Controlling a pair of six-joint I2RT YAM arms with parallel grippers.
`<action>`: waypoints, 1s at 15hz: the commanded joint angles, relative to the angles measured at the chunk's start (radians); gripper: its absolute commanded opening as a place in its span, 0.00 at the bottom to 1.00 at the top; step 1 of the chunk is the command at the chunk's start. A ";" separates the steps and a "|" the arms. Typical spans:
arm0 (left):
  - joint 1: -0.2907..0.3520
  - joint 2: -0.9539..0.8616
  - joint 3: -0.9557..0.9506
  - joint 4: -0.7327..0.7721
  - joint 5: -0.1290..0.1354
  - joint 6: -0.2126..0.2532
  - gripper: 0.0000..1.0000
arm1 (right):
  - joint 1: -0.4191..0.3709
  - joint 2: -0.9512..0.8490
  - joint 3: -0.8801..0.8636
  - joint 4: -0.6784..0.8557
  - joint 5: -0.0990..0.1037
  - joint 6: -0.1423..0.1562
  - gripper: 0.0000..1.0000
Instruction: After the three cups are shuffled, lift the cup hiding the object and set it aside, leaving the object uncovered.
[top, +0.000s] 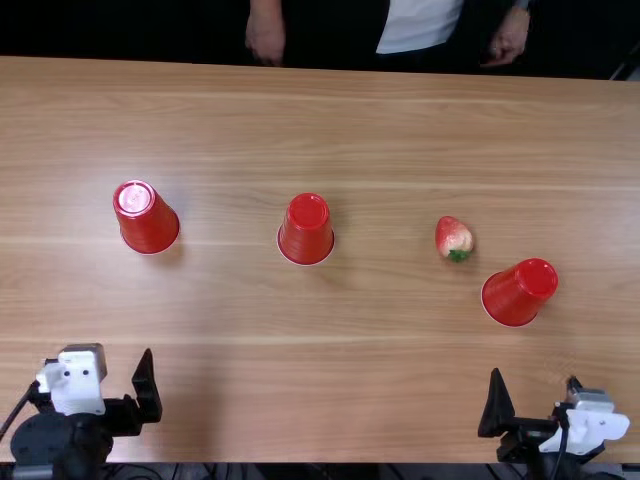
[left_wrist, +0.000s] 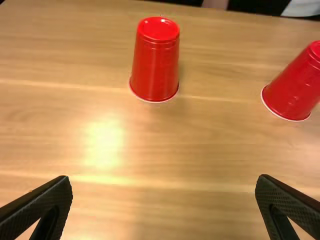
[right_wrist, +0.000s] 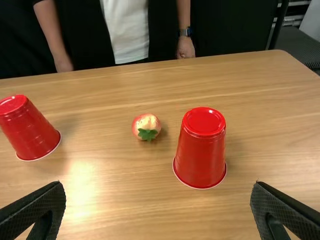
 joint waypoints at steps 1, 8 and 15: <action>-0.011 -0.085 -0.075 0.018 0.058 -0.007 1.00 | -0.008 -0.043 -0.047 0.020 0.016 -0.026 1.00; -0.013 -0.226 -0.287 0.357 0.073 -0.007 1.00 | -0.033 -0.043 -0.181 0.377 0.010 -0.054 1.00; -0.009 -0.226 -0.488 0.769 0.058 0.008 1.00 | -0.033 -0.043 -0.520 0.926 0.003 -0.054 1.00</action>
